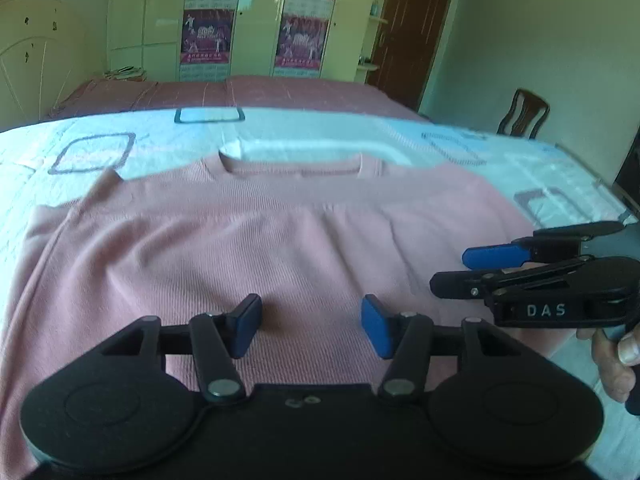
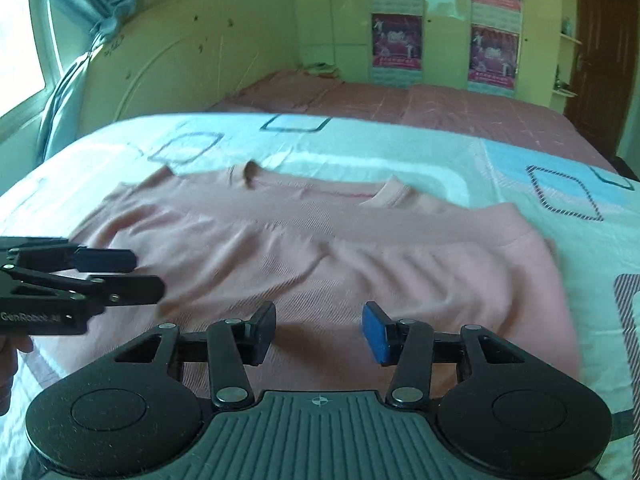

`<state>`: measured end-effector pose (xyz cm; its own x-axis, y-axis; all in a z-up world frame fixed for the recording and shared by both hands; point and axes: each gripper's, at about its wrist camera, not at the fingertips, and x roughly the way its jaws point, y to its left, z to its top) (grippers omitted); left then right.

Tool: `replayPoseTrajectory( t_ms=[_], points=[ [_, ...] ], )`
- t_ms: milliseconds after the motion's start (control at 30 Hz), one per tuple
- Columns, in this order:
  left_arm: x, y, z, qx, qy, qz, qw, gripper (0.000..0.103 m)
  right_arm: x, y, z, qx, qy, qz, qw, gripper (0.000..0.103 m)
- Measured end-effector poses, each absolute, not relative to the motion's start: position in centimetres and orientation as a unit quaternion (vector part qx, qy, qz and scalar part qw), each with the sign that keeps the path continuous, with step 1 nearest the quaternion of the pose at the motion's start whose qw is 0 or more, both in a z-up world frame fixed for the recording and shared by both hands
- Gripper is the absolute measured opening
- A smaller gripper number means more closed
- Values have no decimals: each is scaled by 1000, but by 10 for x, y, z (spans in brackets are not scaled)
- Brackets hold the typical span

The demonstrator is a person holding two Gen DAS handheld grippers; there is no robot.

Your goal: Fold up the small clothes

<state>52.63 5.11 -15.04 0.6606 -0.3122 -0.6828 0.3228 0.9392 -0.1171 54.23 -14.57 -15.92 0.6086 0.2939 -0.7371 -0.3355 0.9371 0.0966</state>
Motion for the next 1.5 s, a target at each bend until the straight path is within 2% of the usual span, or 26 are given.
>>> replayPoseTrajectory(
  t_ms=[233, 367, 533, 567, 700, 867, 1033, 1067, 1200, 1333, 1400, 1433, 1500],
  points=[
    [517, 37, -139, 25, 353, -155, 922, 54, 529, -126, -156, -47, 378, 165, 910, 48],
    [508, 41, -148, 45, 361, -146, 920, 58, 525, -134, -163, -61, 383, 172, 905, 48],
    [492, 89, -151, 46, 360, -97, 927, 61, 513, -192, -165, -53, 396, 106, 910, 49],
    [490, 102, -154, 42, 365, -79, 927, 64, 511, -209, -169, -37, 405, 90, 909, 49],
    [479, 142, -152, -11, 360, -58, 931, 65, 502, -238, -166, -5, 416, 54, 908, 52],
    [461, 110, -137, -22, 343, -88, 935, 62, 475, -192, -136, -3, 375, 104, 921, 52],
    [457, 61, -143, 0, 355, -125, 926, 62, 475, -124, -150, -12, 398, 159, 903, 52],
    [459, 57, -147, 0, 360, -124, 925, 60, 474, -114, -156, -21, 404, 165, 900, 52],
    [459, 68, -156, 4, 374, -113, 920, 60, 470, -111, -169, -49, 409, 172, 895, 48],
    [453, 117, -152, 14, 362, -51, 931, 60, 465, -170, -160, -33, 399, 101, 911, 48],
    [454, 150, -155, -5, 370, -22, 929, 58, 470, -216, -163, -2, 414, 35, 910, 38],
    [453, 162, -157, -17, 370, -20, 929, 58, 472, -236, -167, 13, 426, 17, 905, 28],
    [451, 170, -156, -13, 367, -30, 930, 55, 470, -257, -169, 29, 424, 28, 905, 26]
  ],
)
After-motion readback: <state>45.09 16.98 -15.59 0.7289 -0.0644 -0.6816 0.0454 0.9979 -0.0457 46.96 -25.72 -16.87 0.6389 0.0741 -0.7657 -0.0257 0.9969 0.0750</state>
